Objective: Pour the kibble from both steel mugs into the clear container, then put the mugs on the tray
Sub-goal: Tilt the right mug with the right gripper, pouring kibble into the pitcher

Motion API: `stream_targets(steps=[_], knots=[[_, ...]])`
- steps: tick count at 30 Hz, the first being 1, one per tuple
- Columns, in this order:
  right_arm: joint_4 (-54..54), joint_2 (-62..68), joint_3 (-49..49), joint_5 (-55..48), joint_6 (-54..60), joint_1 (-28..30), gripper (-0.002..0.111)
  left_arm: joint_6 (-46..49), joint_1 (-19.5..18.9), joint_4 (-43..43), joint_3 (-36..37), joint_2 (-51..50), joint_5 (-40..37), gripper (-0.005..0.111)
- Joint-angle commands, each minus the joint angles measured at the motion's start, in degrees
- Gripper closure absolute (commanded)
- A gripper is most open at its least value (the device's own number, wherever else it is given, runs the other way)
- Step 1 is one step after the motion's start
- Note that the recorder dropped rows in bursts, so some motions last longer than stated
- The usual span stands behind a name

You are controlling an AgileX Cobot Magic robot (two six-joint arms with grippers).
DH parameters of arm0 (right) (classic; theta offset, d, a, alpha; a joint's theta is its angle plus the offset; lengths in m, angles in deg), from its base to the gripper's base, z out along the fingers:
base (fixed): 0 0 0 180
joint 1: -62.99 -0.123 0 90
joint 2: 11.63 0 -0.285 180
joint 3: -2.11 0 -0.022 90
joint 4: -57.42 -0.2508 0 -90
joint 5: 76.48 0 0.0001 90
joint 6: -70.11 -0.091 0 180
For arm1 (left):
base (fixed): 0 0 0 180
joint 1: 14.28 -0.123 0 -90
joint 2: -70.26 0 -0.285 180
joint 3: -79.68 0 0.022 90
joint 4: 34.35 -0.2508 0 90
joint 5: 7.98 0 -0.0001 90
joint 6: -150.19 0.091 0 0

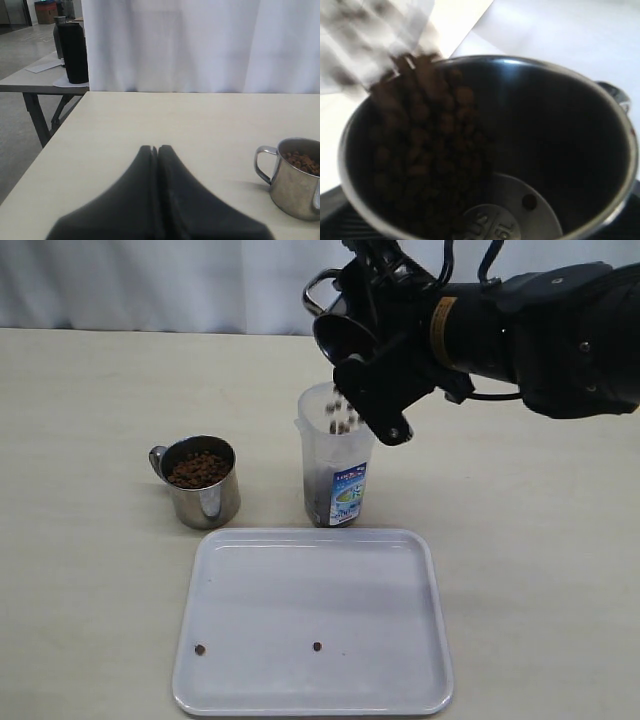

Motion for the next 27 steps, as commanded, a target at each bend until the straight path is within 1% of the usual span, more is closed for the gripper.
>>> stream_targets(steps=[1,18,23,27], knots=[[0.1,-0.1,0.5,-0.7,1.3,-0.1,0.104,-0.1,0.3,0.2,0.1,0.1,0.3,0.107],[0.1,-0.1,0.4,-2.4,1.3,-1.4,0.104,-0.1,0.3,0.2,0.1,0.1,0.6,0.107],[0.1,-0.1,-0.8,-5.2,1.6,-3.4,0.104,-0.1,0.3,0.2,0.1,0.1,0.6,0.107],[0.1,-0.1,-0.8,-5.2,2.4,-3.4,0.104,-0.1,0.3,0.2,0.1,0.1,0.6,0.107]])
